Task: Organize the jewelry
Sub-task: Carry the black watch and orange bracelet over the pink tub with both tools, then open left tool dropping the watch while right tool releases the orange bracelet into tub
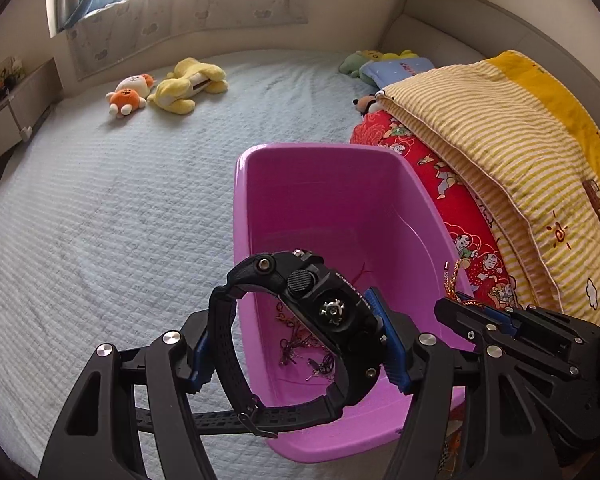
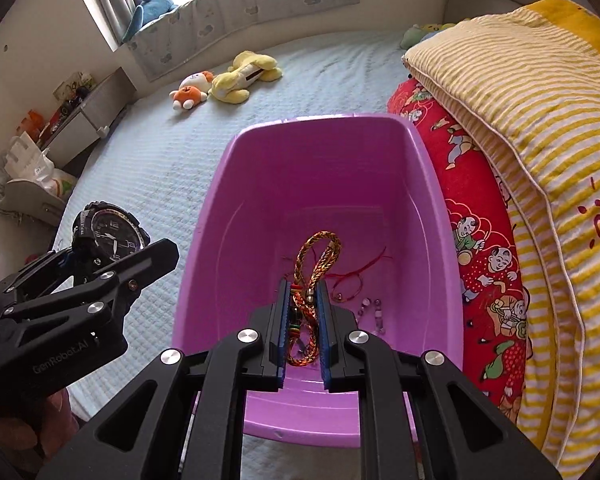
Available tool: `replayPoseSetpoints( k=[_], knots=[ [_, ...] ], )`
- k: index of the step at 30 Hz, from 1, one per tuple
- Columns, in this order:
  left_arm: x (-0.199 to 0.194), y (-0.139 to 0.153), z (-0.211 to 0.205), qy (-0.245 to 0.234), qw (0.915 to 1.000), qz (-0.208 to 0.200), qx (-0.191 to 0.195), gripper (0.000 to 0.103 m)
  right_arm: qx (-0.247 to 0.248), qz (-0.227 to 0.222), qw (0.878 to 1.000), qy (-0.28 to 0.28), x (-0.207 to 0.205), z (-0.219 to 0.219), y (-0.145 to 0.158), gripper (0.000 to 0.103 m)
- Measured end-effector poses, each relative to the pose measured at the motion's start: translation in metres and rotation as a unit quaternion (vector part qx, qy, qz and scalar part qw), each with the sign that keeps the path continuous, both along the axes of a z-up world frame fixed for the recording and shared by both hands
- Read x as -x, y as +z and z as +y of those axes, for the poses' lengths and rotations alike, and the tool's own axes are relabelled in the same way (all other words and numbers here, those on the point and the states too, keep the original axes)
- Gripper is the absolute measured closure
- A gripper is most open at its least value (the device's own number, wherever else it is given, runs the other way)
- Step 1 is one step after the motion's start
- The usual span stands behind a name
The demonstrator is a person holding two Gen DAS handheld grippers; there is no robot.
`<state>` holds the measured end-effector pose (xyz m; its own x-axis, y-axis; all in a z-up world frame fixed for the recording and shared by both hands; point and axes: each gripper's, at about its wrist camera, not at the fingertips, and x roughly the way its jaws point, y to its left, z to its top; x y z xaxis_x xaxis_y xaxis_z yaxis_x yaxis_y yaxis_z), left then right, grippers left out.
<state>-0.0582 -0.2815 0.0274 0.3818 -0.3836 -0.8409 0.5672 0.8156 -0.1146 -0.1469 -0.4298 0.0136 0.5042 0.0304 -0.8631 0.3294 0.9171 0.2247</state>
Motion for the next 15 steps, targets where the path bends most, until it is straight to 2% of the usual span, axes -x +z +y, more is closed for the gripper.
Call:
replayPoseSetpoints(
  k=[5, 12, 13, 14, 15],
  knots=[
    [-0.01, -0.029, -0.022, 0.023, 0.9985, 0.026, -0.042, 0.039, -0.025, 0.026, 0.999, 0.036, -0.013, -0.017, -0.031, 0.091],
    [-0.018, -0.05, -0.046, 0.025, 0.9948, 0.036, -0.092, 0.038, -0.035, 0.064, 0.997, 0.037, -0.026, -0.034, -0.055, 0.09],
    [-0.019, -0.051, -0.047, 0.027, 0.9944, 0.038, -0.095, 0.037, -0.034, 0.07, 0.996, 0.038, -0.027, -0.036, -0.056, 0.084],
    [-0.019, -0.05, -0.047, 0.029, 0.9945, 0.034, -0.095, 0.036, -0.032, 0.076, 0.996, 0.037, -0.028, -0.037, -0.056, 0.072],
    [-0.02, -0.047, -0.047, 0.033, 0.9946, 0.028, -0.094, 0.033, -0.031, 0.08, 0.996, 0.035, -0.029, -0.038, -0.056, 0.064]
  ],
)
